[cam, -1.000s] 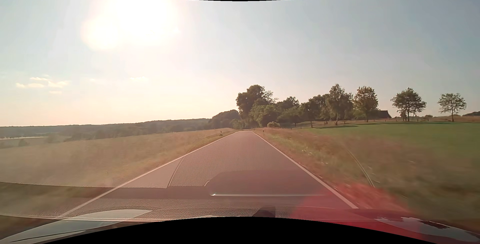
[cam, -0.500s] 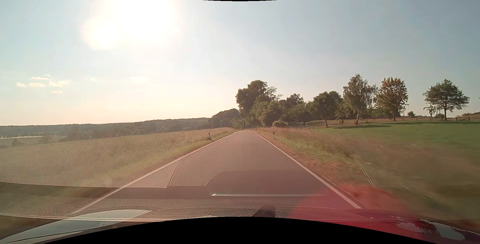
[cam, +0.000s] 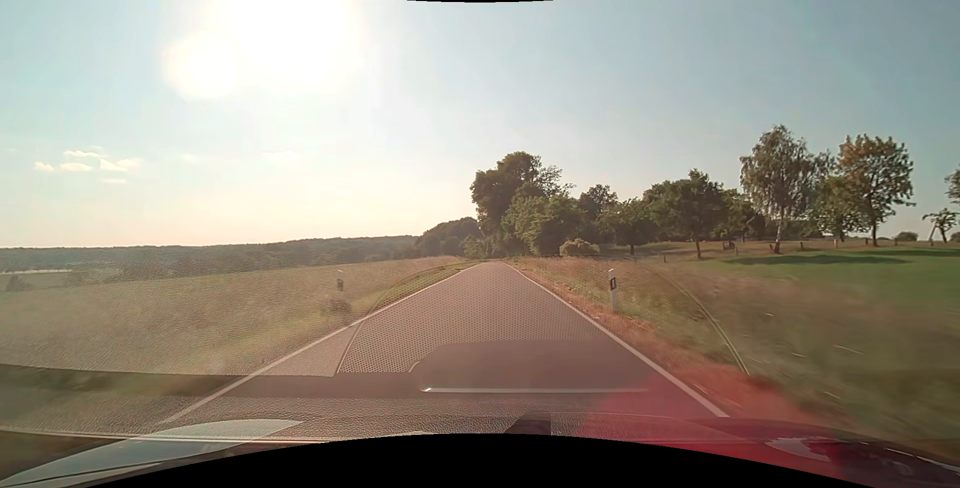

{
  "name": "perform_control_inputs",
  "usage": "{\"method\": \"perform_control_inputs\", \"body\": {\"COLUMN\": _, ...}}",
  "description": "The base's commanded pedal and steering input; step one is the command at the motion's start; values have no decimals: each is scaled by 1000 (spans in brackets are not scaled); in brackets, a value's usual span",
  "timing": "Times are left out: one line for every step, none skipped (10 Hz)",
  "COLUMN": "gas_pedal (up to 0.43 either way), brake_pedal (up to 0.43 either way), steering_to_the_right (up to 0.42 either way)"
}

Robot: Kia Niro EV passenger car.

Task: Follow the waypoints while adhering to traffic rules and regulations

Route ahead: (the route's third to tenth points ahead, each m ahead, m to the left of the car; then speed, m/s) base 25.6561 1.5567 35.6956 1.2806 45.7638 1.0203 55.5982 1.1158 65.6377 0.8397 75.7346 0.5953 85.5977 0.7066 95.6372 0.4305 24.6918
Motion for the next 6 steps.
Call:
{"method": "perform_control_inputs", "body": {"gas_pedal": 287, "brake_pedal": 0, "steering_to_the_right": 3}}
{"method": "perform_control_inputs", "body": {"gas_pedal": 287, "brake_pedal": 0, "steering_to_the_right": 4}}
{"method": "perform_control_inputs", "body": {"gas_pedal": 287, "brake_pedal": 0, "steering_to_the_right": 4}}
{"method": "perform_control_inputs", "body": {"gas_pedal": 280, "brake_pedal": 0, "steering_to_the_right": 4}}
{"method": "perform_control_inputs", "body": {"gas_pedal": 280, "brake_pedal": 0, "steering_to_the_right": 4}}
{"method": "perform_control_inputs", "body": {"gas_pedal": 280, "brake_pedal": 0, "steering_to_the_right": 3}}
